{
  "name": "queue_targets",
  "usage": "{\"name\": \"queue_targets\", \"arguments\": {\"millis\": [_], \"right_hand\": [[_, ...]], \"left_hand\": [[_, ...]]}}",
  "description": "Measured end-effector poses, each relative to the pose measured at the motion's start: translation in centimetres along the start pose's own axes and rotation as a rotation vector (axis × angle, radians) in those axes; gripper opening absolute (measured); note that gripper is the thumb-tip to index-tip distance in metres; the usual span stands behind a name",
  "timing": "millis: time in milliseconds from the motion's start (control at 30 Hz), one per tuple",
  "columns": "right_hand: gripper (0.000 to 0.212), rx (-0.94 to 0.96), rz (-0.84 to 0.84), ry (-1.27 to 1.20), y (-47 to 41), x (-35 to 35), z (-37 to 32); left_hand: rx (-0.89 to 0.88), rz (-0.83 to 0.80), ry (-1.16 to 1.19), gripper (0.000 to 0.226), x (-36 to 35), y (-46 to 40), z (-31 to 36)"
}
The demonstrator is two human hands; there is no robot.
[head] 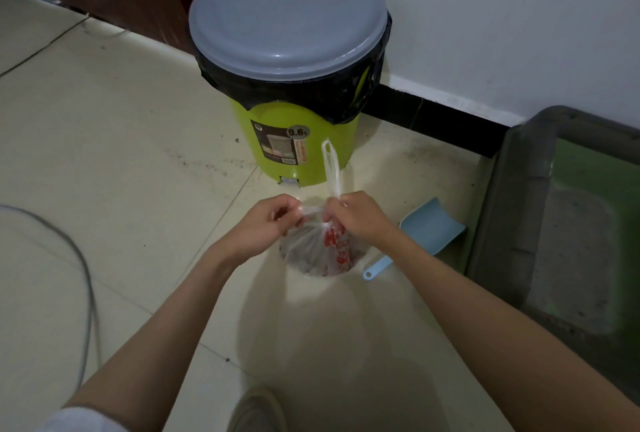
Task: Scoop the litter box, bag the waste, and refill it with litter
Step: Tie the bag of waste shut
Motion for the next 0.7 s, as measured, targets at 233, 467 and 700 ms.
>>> {"name": "queue_targets", "arguments": {"millis": [233, 467, 700], "right_hand": [[0.046, -0.074, 0.086, -0.125, 0.1, 1.5, 1.0], [0.024, -0.312, -0.054, -0.561, -0.1, 0.6, 2.3], [0.03, -0.268, -0.063, -0.467, 0.0, 0.9, 1.7]], "left_hand": [[0.028, -0.047, 0.346, 0.022, 0.3, 1.5, -0.1], [-0.022, -0.007, 0.327, 0.017, 0.3, 1.7, 1.4], [0.018, -0.223, 0.34, 0.011, -1.7, 2.7, 2.0]]}}
Point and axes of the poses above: each hand's wrist, its own y-axis away from the middle knuckle, its own x-axis out of the back of the hand, z = x × y, the point moved 7 cm from there along -y, towards the middle knuckle, and after that the axes turned 3 degrees about -y, right-handed, at the moved point
